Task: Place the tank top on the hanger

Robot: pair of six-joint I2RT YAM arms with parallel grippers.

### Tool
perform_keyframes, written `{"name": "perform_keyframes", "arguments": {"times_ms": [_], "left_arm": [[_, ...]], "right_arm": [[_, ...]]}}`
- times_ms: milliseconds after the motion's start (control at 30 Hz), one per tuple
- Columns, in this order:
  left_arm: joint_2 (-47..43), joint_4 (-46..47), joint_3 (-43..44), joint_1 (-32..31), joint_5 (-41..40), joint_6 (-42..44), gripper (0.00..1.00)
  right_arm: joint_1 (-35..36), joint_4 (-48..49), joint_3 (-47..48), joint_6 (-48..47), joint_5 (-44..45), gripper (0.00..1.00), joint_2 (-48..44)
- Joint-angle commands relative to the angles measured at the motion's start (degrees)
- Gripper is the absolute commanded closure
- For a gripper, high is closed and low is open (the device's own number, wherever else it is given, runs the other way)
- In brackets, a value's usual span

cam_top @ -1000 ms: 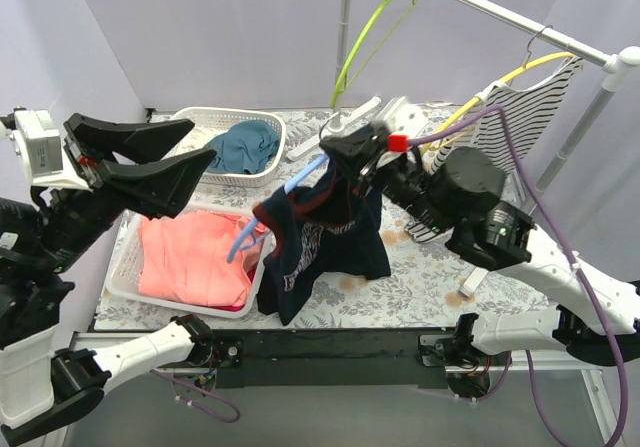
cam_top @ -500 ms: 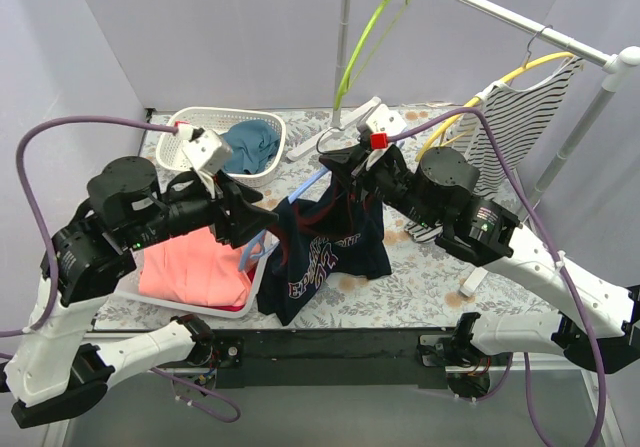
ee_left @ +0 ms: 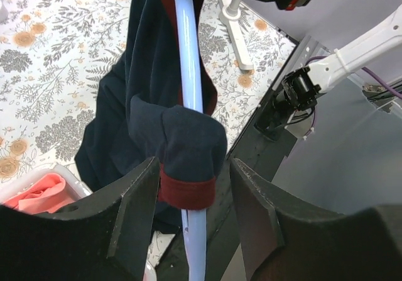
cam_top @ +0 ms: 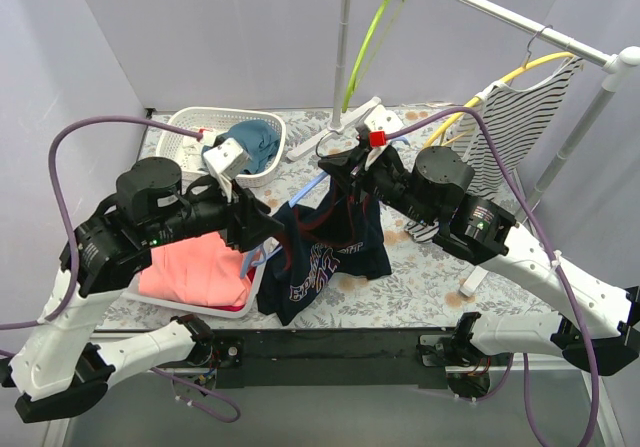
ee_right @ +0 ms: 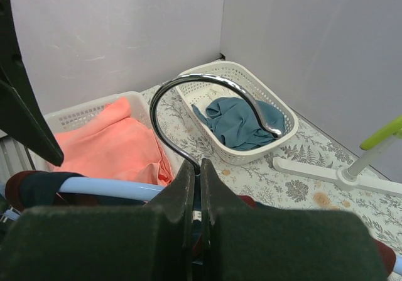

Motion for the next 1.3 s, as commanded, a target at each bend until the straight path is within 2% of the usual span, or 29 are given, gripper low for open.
{"name": "perform_keyframes", "arguments": {"times_ms": [0,267,300,367,500,533,767,967,1133,1167,1267], "left_arm": [[0.95,0.34,-1.13,0.13,0.50,-0.52,0.52],[2.18,1.83,-4.38,0.22,-2.05,-0.43,0.64],[2.18,2.27,-4.82,0.13,-2.58,-0.52,0.71],[2.27,2.89,-5.44,0.13,-3.55,-0.61,0.77],[2.19,4.99,-8.07,0.13,-5.13,-0.52,0.98],[1.75,6.30,-8.51,0.13,-5.39,-0.61,1.00],[-2.03,13.69,-14.23,0.22,-6.80,-1.66,1.00],[-6.06,23.09,-21.07,0.13,-7.24,-3.94,1.00],[-7.74,27.75,-23.37,0.13,-8.55,-4.65,1.00],[-8.01,28.29,-24.16,0.13,-8.73,-4.74,1.00],[-8.71,30.22,-25.04,0.13,-9.08,-5.00,1.00]], "right_arm": [[-0.33,5.76,0.43,0.73,0.91,0.99,-1.01],[-0.50,5.68,0.87,0.29,1.35,0.99,-0.22],[-0.42,5.68,0.87,0.20,1.53,0.99,-0.04],[-0.50,5.59,0.87,0.11,1.71,0.99,0.22],[-0.50,5.59,0.43,-0.06,1.88,0.99,0.40],[-0.50,5.59,0.35,-0.06,2.06,0.99,0.49],[-0.50,5.33,-0.27,0.38,2.67,0.99,0.14],[-0.50,5.24,-2.38,0.90,3.46,0.84,-1.27],[-0.50,5.32,-3.52,0.90,3.11,0.71,-2.41],[-0.50,5.24,-3.61,0.90,2.94,0.64,-2.50],[-0.50,5.15,-3.87,2.22,2.59,0.56,-3.03]]}}
